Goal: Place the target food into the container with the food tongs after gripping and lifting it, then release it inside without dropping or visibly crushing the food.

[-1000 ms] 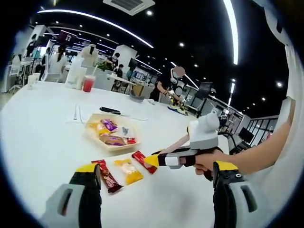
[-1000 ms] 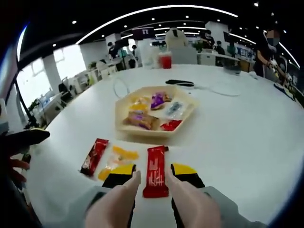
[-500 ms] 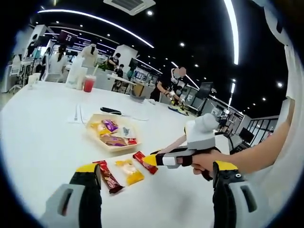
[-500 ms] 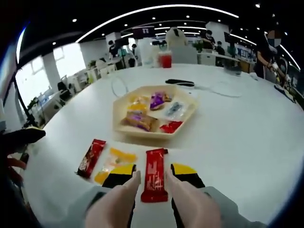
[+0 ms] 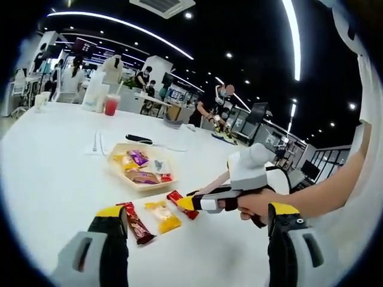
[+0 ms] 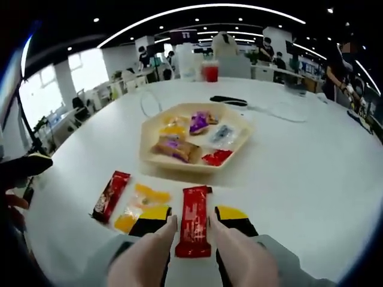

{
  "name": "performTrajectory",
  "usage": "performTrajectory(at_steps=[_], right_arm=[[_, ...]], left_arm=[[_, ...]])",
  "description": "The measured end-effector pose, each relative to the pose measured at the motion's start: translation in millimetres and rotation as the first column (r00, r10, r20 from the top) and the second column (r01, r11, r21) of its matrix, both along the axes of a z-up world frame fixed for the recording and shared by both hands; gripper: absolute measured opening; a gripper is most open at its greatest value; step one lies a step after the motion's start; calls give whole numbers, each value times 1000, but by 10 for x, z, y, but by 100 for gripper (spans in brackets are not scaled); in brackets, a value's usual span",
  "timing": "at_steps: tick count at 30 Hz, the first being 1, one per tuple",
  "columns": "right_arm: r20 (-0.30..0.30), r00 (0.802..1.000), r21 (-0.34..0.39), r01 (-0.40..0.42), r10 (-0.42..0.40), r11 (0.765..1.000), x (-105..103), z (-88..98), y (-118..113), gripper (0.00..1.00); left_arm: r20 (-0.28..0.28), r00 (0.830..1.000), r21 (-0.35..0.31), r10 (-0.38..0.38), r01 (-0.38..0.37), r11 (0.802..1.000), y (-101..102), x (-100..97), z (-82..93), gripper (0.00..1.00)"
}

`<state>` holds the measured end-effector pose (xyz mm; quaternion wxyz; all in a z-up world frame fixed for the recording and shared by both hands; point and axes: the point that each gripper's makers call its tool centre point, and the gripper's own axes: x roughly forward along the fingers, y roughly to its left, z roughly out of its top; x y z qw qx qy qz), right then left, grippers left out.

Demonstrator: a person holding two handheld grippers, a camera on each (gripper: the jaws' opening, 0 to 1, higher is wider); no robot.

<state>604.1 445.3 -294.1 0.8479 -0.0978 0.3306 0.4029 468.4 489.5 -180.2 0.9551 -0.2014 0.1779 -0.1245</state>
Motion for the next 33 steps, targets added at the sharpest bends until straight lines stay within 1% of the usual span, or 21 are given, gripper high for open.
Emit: performTrajectory(at_steps=[3,4,6,9,14,16,22,24,27,30,31,32,33], right_arm=[[9,1000,-12,-12,12,1000,4,-18,37,28],[25,1000,-15,-13,14,1000,22,-9,32,27],[11,1000,-14,-10,10,1000,12,-16,27,28],[13,1000,-11,-11,11,1000,22,-15,21,27],[-2,1000,-2,1,-1,1000,25,-3,16,26],[-1,1000,-10,-3,3,1000,22,-1,17,26],[35,999,-49,-25,27,999,-20,17,32,24],[36,999,-50,-27,29,998,-6,13,24,23],[13,1000,-31,-17,17,999,17,14,4,22],[-5,1000,-27,-19,19,999,8,24,6,22],[-22,1000,-17,-8,8,1000,12,22,7,22],[-60,998,12,28,-28,1000,17,22,2,22],[-78,996,16,38,-36,999,26,16,-15,21]], left_arm=[[1,1000,1,4,-4,1000,17,0,-1,98],[-1,1000,1,3,-3,1000,18,-3,-5,98],[-2,1000,4,2,-2,1000,17,-9,-9,98],[-5,1000,4,-1,1,1000,13,-9,-18,98],[-5,1000,-1,-5,5,1000,-6,1,-27,98],[-4,1000,-4,-4,4,1000,-16,3,-28,97],[-7,1000,-10,-9,9,1000,-55,-1,-44,97],[-7,1000,-11,-12,12,1000,-68,-5,-43,97],[-4,1000,-8,-12,12,1000,-82,-14,-28,96],[7,1000,-1,4,-4,1000,-81,-58,32,96],[8,1000,-3,8,-8,1000,-83,-72,43,96],[10,1000,-2,12,-12,1000,-91,-97,56,96],[12,1000,1,12,-12,1000,-101,-115,66,96]])
